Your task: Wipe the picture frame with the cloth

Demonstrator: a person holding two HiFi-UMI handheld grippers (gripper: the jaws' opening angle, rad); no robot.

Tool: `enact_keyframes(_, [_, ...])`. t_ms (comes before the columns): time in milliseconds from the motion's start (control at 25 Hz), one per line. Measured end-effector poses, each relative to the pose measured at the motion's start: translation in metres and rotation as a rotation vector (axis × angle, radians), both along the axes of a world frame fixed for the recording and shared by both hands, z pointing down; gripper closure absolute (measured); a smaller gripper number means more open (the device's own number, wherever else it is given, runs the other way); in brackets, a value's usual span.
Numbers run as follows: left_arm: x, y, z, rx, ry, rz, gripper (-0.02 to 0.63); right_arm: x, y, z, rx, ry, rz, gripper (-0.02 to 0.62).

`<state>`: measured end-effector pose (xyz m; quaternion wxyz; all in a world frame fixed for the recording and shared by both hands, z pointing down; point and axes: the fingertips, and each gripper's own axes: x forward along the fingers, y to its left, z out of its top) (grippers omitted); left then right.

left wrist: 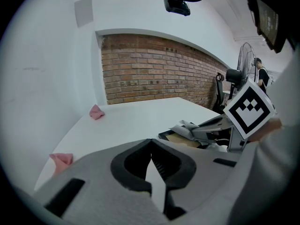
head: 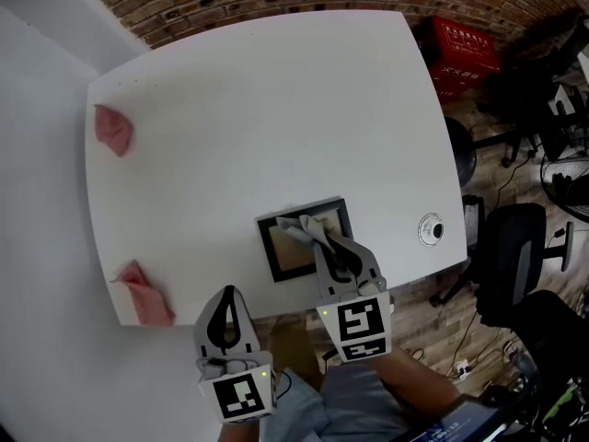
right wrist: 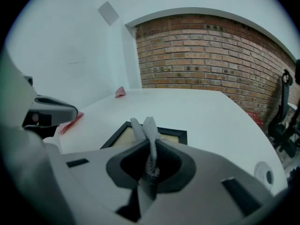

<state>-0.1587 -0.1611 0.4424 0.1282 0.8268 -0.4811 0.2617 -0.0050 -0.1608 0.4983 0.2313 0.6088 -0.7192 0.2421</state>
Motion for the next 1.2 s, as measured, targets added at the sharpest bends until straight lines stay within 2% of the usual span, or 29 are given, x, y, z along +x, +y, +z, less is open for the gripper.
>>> enact_keyframes(640, [0.028,0.004,-0.003,0.023,0.015,0.049,0.597,0.029,0.011,-0.002,0.006,0.005,0.033,0.561])
enact_keyframes(800, [0.037,0.008,-0.011,0.065,0.019,0.072,0.597,0.045,0.018,-0.006,0.008,0.012,0.055,0.561])
enact_keyframes(960, [0.048,0.021,-0.013,0.039,0.036,0.049,0.597,0.067,0.031,-0.012,0.014,0.026,0.089,0.561])
enact_keyframes(1200, [0.070,0.028,-0.046,0.111,0.074,0.052,0.597,0.089,0.037,-0.048,0.086,0.047,0.100,0.561])
